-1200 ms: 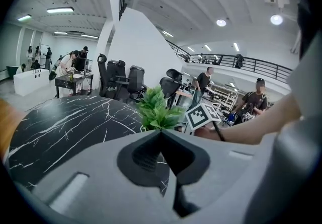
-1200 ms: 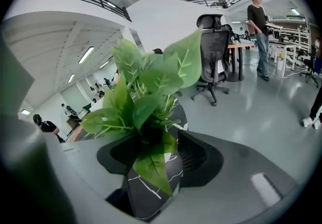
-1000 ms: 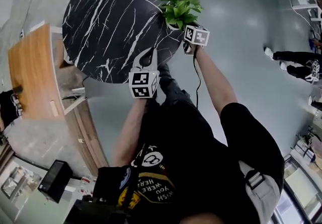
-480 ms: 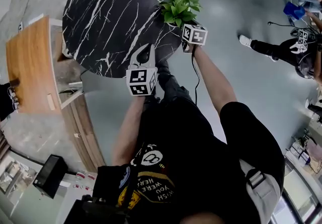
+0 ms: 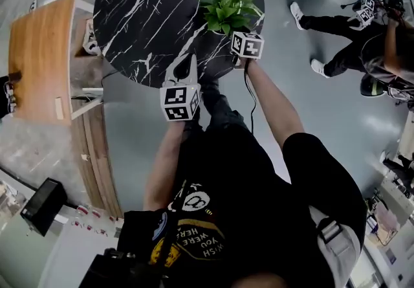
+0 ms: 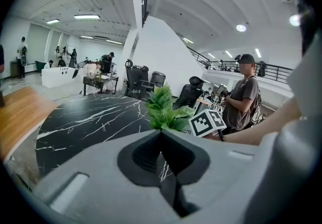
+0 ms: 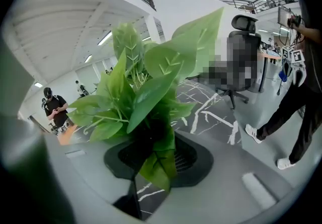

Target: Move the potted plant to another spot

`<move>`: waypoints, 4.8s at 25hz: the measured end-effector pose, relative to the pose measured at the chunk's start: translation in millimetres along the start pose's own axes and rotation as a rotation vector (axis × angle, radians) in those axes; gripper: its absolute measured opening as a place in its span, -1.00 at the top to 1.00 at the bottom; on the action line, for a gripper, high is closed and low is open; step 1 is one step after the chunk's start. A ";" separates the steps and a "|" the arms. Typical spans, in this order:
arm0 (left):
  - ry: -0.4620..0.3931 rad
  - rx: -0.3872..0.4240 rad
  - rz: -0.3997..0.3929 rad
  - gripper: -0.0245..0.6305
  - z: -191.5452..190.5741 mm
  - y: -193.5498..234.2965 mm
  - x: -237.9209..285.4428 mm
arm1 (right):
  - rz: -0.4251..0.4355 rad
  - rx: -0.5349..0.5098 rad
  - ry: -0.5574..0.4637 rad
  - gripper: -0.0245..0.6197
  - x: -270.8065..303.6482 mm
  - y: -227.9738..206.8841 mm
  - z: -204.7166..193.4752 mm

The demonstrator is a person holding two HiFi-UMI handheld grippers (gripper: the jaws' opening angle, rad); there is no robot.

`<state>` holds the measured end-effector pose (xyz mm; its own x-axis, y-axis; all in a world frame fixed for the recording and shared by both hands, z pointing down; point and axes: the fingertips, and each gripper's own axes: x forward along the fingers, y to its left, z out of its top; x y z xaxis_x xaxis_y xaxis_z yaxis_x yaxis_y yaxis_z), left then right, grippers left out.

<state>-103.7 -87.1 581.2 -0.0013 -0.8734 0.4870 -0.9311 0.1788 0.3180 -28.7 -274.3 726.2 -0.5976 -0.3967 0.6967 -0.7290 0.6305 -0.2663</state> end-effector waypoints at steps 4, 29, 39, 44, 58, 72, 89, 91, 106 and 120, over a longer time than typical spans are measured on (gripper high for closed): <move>-0.023 -0.042 0.078 0.91 -4.4 38.9 -21.9 | 0.061 -0.059 0.021 0.57 21.1 54.2 -3.7; -0.190 -0.310 0.527 0.91 -58.8 208.0 -196.1 | 0.534 -0.485 0.167 0.56 73.1 424.6 -103.8; -0.158 -0.266 0.466 0.91 -49.1 198.7 -178.3 | 0.493 -0.529 0.188 0.59 68.0 409.6 -104.6; -0.139 -0.228 0.400 0.91 -32.4 182.1 -149.4 | 0.435 -0.489 0.181 0.60 65.8 362.8 -85.1; -0.043 -0.067 0.087 0.91 -2.6 84.5 -33.9 | 0.066 -0.183 0.113 0.60 17.1 105.5 -37.6; 0.064 0.065 -0.158 0.91 1.1 -18.2 49.0 | -0.187 0.046 0.035 0.60 -43.3 -75.9 -26.2; 0.089 0.080 -0.191 0.91 -11.8 -25.5 47.3 | -0.119 0.074 -0.056 0.44 -55.1 -62.7 -22.4; 0.090 0.080 -0.193 0.91 -14.0 -26.4 45.4 | -0.122 0.065 -0.057 0.46 -55.4 -61.0 -25.2; 0.090 0.091 -0.212 0.91 -15.9 -35.0 43.6 | -0.130 0.064 -0.122 0.40 -81.1 -57.5 -22.8; 0.011 0.186 -0.341 0.91 17.8 -115.5 19.3 | -0.113 0.062 -0.284 0.92 -232.8 21.1 -10.4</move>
<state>-2.7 -132.6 539.4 0.3224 -0.8634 0.3881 -0.9278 -0.2069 0.3104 98.6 -161.7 565.3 -0.5744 -0.6384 0.5123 -0.8101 0.5332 -0.2439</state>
